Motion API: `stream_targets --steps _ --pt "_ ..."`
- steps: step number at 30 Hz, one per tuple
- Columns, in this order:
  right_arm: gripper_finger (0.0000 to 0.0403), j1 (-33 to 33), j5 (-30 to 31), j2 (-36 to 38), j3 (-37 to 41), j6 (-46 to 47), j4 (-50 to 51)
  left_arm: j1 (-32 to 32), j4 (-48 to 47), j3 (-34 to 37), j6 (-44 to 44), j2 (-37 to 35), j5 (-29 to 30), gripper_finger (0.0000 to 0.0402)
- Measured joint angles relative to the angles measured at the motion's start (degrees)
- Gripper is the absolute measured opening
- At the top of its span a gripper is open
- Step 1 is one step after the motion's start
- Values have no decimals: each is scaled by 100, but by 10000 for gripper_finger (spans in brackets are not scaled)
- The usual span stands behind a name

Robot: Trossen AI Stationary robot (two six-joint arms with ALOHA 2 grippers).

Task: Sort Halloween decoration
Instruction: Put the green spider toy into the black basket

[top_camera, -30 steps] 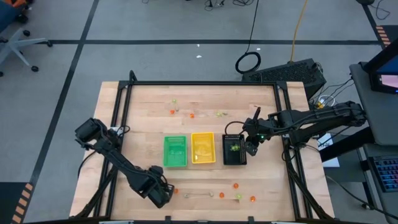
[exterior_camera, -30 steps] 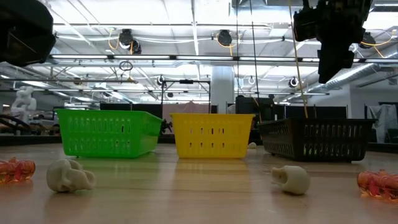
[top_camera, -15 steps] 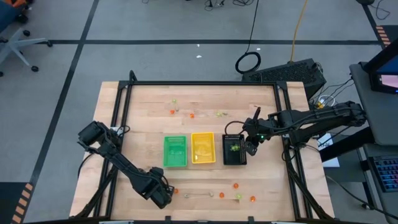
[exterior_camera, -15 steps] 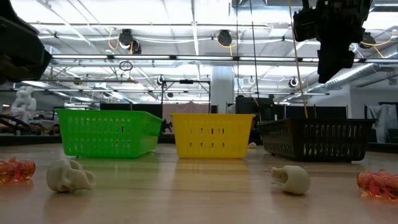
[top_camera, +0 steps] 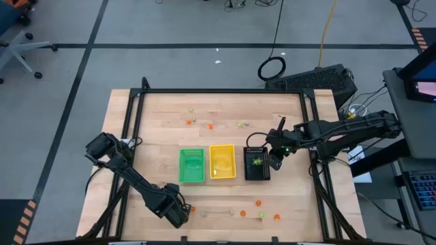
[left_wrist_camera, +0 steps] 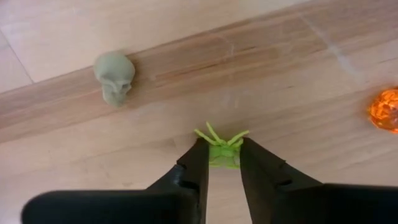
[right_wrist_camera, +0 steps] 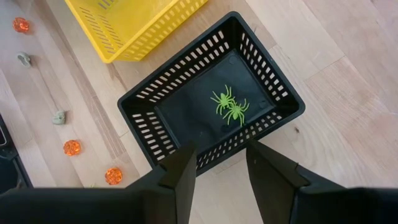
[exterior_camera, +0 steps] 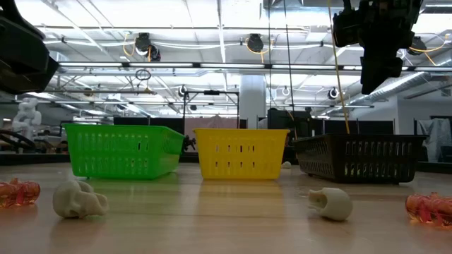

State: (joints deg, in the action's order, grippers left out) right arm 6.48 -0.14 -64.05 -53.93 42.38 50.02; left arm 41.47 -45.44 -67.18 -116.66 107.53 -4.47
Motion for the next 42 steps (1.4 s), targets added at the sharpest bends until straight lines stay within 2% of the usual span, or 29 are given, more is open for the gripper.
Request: stream_targets --steps 8,18,28,42 --pt "130 0 4 0 0 -18 0 0 23 -89 3 0 -2 65" --pt "130 0 7 0 0 -3 -2 26 -58 -677 304 -13 228 64" --pt "130 -2 6 0 0 -1 -199 -15 -169 -1484 665 -22 850 64" --pt "130 -1 -180 0 0 131 -703 -632 -520 -2549 2005 -54 1651 64"
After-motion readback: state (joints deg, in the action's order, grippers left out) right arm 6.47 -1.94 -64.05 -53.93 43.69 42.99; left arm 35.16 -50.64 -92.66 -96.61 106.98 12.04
